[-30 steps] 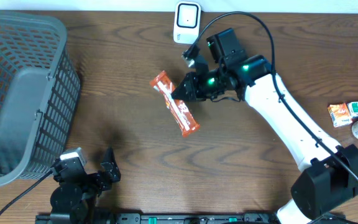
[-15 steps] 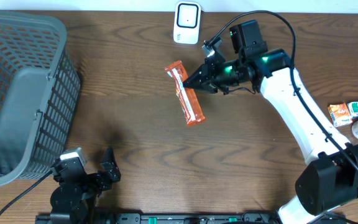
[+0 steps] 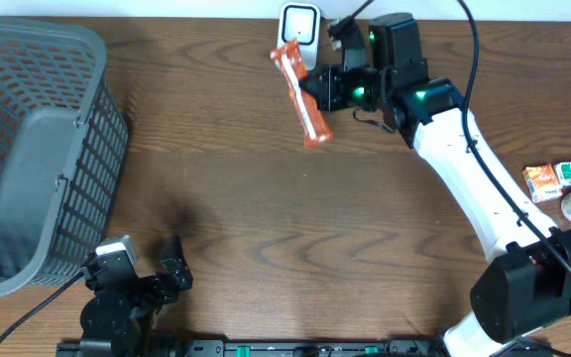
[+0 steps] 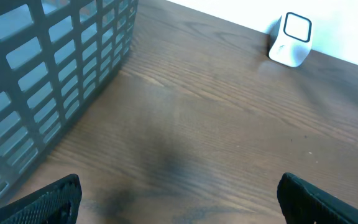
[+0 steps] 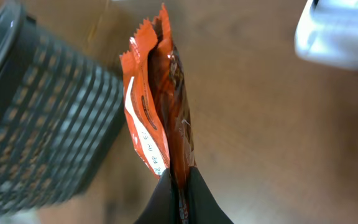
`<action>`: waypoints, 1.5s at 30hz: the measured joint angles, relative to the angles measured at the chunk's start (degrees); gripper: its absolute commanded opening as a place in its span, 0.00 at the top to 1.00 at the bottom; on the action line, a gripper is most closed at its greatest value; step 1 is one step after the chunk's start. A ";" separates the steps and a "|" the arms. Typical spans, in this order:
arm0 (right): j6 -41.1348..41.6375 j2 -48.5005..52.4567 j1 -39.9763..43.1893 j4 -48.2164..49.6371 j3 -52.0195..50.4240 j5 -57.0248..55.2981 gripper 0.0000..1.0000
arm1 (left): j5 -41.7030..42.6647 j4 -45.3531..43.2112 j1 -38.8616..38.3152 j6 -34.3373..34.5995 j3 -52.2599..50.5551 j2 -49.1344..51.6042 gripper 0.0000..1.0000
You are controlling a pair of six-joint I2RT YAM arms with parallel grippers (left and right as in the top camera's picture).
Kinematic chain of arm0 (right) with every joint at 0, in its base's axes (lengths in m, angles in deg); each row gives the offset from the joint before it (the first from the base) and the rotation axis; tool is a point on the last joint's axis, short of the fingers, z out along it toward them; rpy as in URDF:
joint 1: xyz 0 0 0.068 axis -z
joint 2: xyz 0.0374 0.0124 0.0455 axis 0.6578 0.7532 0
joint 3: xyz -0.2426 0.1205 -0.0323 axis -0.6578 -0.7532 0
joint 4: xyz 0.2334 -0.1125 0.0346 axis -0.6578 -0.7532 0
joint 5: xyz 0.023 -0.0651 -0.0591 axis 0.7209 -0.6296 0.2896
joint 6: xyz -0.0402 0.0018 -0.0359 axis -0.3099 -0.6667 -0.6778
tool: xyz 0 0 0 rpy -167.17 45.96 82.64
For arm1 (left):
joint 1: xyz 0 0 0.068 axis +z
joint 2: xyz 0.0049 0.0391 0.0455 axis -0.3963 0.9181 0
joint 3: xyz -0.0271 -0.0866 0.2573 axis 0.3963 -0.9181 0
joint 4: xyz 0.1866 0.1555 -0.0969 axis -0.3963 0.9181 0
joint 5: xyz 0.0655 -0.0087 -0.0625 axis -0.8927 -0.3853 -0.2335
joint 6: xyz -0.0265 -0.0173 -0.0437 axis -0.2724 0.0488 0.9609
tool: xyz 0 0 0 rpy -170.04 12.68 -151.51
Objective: Scan the item barcode
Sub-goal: 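Hold the chocolate bar up under the white scanner with the right gripper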
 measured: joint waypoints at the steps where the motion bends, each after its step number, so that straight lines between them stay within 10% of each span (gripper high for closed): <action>1: -0.92 0.02 0.00 1.77 0.00 -1.57 0.99 | 0.00 0.02 0.00 0.00 0.00 0.00 0.02; 12: -9.53 10.54 0.00 27.89 1.25 -16.72 0.99 | 0.00 0.04 0.00 0.00 0.00 0.00 0.02; 29: -42.49 42.80 -8.13 42.60 34.58 -43.08 0.99 | 0.00 0.02 0.00 0.00 0.00 0.00 0.02; 45: -74.86 55.28 -10.84 46.12 36.26 -55.21 0.99 | 0.00 0.02 0.00 0.00 0.00 0.00 0.02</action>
